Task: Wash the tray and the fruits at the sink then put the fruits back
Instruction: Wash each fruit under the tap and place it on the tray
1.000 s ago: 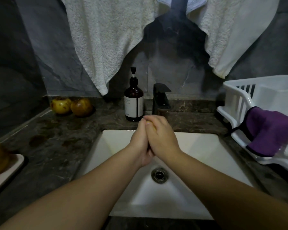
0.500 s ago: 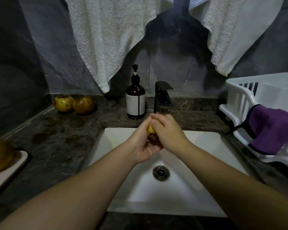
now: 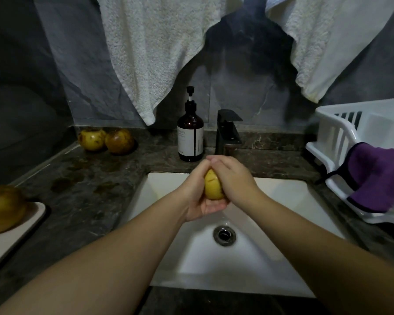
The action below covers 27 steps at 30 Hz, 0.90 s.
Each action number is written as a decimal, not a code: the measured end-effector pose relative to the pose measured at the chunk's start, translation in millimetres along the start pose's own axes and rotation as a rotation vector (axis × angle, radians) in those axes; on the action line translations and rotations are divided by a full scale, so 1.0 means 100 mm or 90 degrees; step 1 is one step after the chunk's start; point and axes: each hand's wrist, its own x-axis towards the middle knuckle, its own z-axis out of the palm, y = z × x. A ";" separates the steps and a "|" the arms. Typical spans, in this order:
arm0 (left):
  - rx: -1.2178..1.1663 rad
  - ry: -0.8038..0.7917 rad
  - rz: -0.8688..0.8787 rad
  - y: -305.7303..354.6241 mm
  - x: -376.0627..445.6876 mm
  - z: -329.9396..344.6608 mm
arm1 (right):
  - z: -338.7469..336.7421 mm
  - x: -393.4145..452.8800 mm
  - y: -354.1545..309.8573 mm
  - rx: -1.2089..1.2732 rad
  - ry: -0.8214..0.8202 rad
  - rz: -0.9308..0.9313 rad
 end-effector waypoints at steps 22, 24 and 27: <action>0.052 0.051 -0.054 -0.02 -0.03 0.08 | 0.06 0.01 0.07 0.082 0.045 0.116; 0.044 0.040 -0.077 -0.02 -0.05 0.07 | 0.05 0.01 0.02 0.101 0.046 0.116; 0.005 0.039 -0.047 -0.01 -0.03 0.08 | 0.04 0.02 0.00 0.152 0.069 0.151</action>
